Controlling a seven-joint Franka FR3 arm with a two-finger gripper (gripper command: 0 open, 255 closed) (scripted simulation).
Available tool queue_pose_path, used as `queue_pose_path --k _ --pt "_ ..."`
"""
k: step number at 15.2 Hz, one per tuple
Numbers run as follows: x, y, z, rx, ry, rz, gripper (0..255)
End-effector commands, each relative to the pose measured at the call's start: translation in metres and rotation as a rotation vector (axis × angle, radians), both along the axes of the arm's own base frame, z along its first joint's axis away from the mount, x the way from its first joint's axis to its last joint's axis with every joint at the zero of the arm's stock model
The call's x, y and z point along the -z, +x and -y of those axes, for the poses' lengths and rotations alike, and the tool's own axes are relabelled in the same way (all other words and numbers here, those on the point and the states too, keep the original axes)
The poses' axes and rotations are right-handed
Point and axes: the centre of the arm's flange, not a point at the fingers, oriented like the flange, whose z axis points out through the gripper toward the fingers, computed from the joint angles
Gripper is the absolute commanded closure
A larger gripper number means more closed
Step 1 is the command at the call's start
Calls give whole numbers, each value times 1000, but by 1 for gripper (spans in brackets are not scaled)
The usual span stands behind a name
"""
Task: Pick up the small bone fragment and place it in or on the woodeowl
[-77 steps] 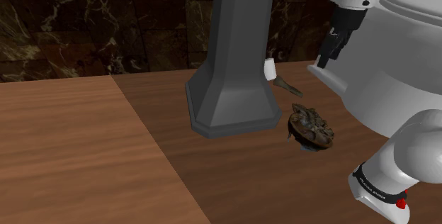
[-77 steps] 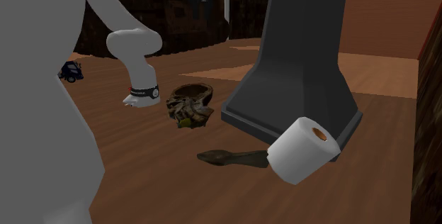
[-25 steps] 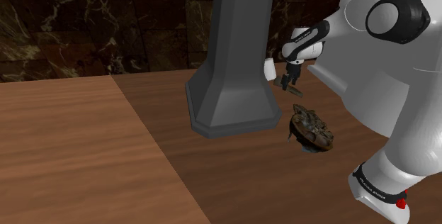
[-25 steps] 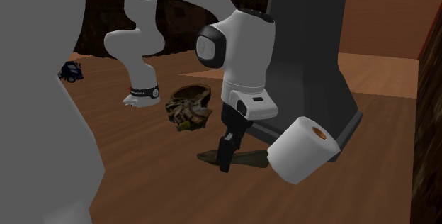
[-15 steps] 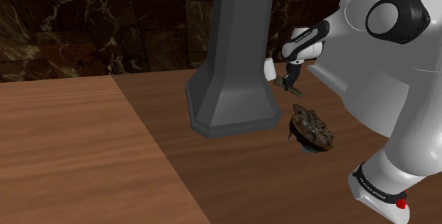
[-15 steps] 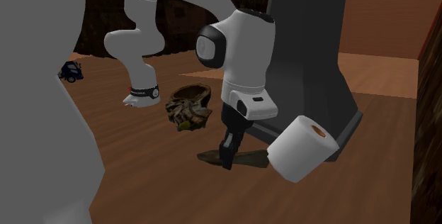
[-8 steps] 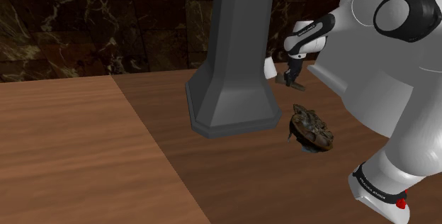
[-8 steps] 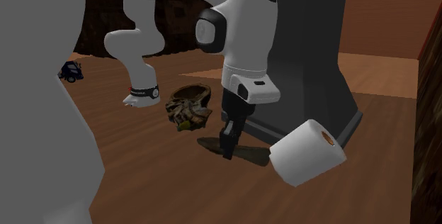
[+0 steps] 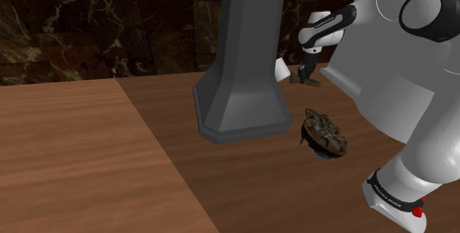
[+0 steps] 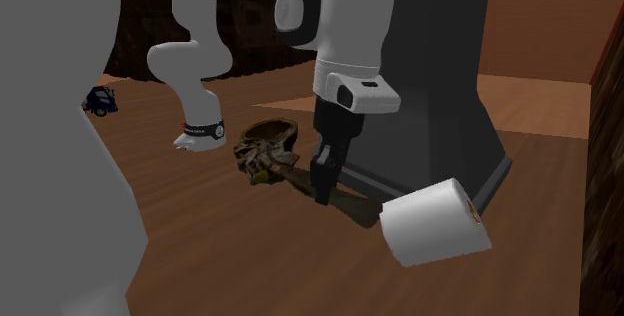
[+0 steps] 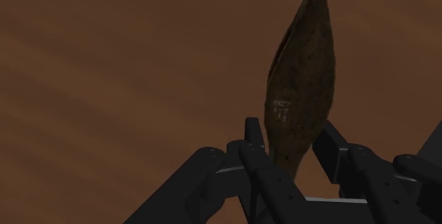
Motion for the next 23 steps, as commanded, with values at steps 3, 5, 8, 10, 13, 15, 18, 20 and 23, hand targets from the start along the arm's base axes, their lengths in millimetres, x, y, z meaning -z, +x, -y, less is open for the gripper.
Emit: queue_pose_path --k 3,5,8,10,13,15,18,20,23 --pt "-22 -1 1 0 0 0 255" --pt "-33 -1 1 0 0 0 255" --pt "-48 -1 1 0 0 0 255" --pt "-59 -1 1 0 0 0 255" --pt "-75 -1 1 0 0 0 255" --pt "-85 -1 1 0 0 0 255" --pt "-97 -1 1 0 0 0 255" --pt "-97 -21 -16 0 0 0 255" --pt "-97 -51 -42 0 0 0 255"
